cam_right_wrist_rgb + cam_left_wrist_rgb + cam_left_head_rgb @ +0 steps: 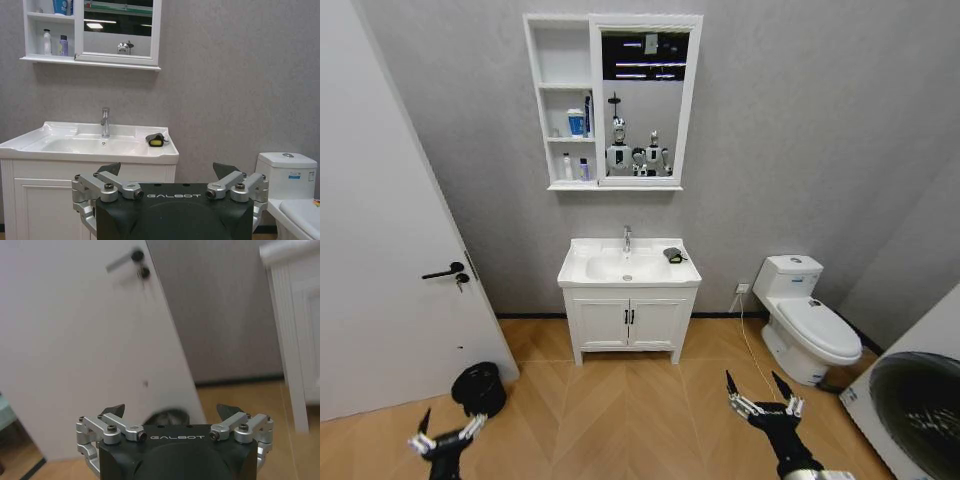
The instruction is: Move facial cleanser and shampoo from washbasin to cabinet, then wipe washbasin with towel.
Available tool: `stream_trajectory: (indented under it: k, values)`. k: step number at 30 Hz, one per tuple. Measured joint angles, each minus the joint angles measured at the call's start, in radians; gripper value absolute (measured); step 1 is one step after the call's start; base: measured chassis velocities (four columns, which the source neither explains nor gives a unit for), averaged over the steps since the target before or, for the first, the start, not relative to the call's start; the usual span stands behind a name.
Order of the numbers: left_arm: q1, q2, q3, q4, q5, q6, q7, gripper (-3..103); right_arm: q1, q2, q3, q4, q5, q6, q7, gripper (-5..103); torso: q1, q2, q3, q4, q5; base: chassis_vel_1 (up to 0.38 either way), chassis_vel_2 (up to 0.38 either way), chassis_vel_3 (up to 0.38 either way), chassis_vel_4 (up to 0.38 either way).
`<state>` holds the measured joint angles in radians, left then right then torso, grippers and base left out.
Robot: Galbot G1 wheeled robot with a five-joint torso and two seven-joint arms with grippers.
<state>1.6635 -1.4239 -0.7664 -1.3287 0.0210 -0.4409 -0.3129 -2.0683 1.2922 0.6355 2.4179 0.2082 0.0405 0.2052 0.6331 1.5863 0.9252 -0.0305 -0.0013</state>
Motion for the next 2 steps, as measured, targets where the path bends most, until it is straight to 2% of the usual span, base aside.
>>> stream_trajectory:
  k: [1,2]
  values:
    - [0.000,0.000,0.000,0.000,0.000,0.000,0.000,100,0.000,0.000,0.000,0.000,0.000,0.000,0.000,100,0.000,0.000,0.000,0.0000,0.0000,0.000,0.000,0.000,0.000]
    - [-0.059,0.003,-0.001,0.180,0.090,-0.054,-0.022,100,0.000,0.000,0.000,0.000,0.000,0.000,0.000,100,0.000,0.000,0.000,0.0005,0.0003,0.000,0.000,0.000,0.000]
